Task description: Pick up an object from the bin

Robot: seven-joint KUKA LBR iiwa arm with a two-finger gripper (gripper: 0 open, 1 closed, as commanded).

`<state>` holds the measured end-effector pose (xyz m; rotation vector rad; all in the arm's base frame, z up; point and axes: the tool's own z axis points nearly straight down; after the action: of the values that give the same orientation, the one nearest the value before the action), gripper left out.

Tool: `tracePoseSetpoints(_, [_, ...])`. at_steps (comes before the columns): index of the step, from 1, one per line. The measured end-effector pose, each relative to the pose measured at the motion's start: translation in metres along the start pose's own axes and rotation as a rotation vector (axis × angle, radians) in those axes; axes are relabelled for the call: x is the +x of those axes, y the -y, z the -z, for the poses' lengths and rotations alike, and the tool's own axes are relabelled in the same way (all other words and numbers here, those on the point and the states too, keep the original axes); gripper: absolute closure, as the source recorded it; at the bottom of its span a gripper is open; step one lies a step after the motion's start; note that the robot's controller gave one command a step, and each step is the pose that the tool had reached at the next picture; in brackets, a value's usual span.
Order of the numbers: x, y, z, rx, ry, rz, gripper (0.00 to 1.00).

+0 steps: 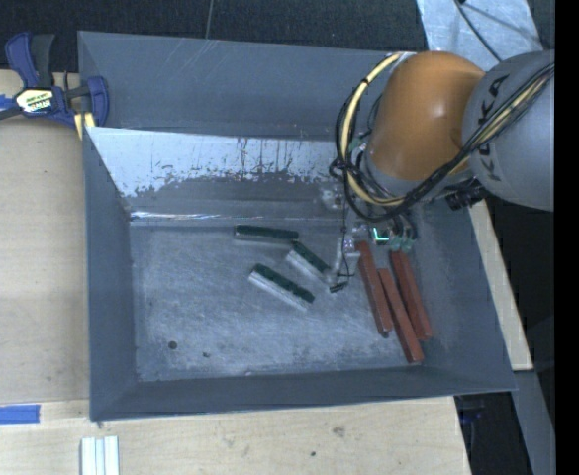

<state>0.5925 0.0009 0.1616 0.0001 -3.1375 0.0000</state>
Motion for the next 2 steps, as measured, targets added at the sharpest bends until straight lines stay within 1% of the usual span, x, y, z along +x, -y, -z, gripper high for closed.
tracePoseSetpoints(1, [-0.002,0.0,0.004,0.0,0.008,0.0,0.0])
tracePoseSetpoints(2, [0.005,-0.016,-0.033,0.001,0.012,0.063,0.0])
